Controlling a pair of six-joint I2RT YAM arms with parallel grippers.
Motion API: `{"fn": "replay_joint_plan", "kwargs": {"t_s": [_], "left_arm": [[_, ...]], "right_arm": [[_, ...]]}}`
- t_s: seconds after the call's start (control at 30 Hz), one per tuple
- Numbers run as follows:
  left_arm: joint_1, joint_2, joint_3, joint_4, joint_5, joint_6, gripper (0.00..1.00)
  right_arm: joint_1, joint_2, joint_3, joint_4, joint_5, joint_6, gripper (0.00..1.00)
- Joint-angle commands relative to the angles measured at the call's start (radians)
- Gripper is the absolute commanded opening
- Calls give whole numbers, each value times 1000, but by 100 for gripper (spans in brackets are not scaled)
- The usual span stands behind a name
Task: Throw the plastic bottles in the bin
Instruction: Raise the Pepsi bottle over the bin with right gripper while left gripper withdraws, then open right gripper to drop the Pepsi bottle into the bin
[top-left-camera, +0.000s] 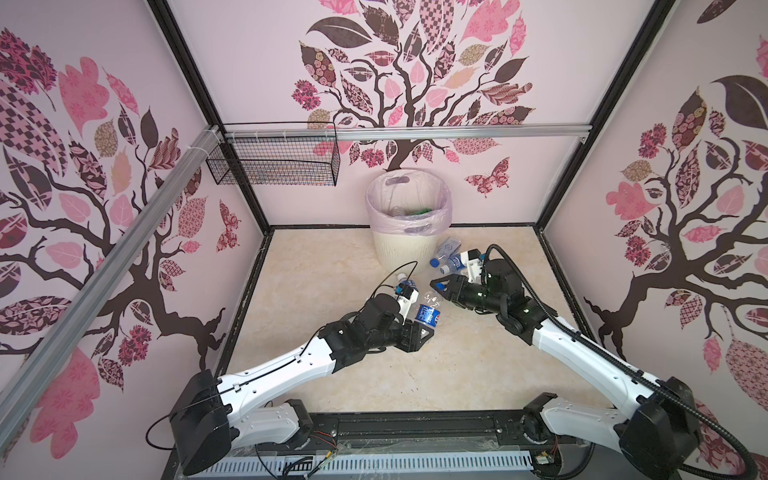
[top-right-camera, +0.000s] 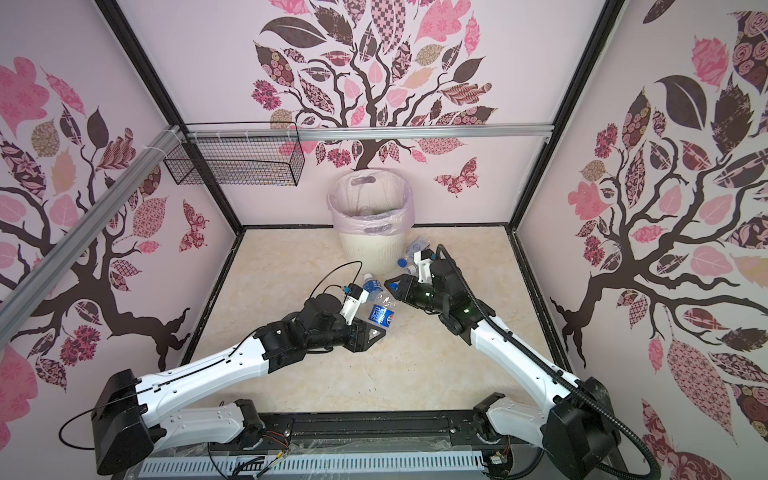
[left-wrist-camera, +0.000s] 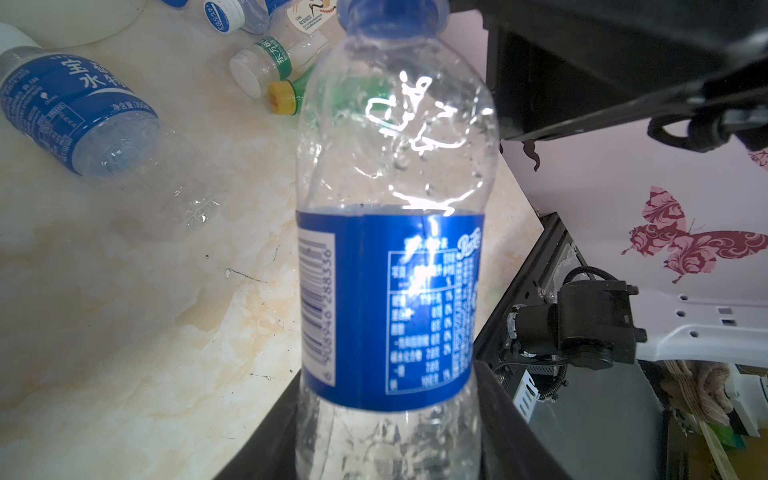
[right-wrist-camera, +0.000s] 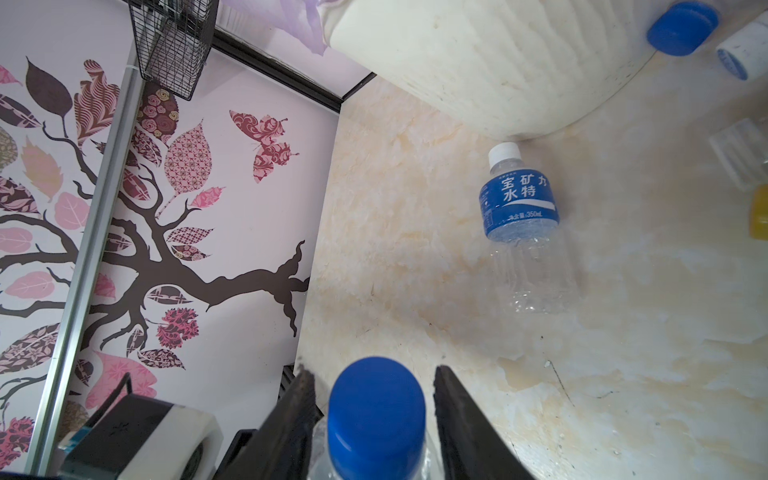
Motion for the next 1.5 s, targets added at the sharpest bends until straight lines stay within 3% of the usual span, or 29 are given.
{"fn": "replay_joint_plan", "kwargs": {"t_s": [0.0,0.37,0.53,0.77,1.0,1.17,1.47], "left_arm": [[-2,1,-8,15,-12,23,41],[-2,16,12,-25,-51,34,52],[-1,6,19,-54,-127,28,67],[7,-12,79,-146,-272,50,97],[38,-4,232,-262,-429,162,97],[59,32,358,-286,-595,251,97],[112,84,527,-203,-616,415,97]], "right_arm": [[3,18,3,18,-17,-1,46],[2,24,25,-10,3,-28,26],[3,32,63,-42,27,-60,23],[3,64,196,-137,119,-168,20],[2,108,405,-218,308,-337,18],[3,130,549,-159,466,-464,18],[3,177,772,120,678,-642,20]]}}
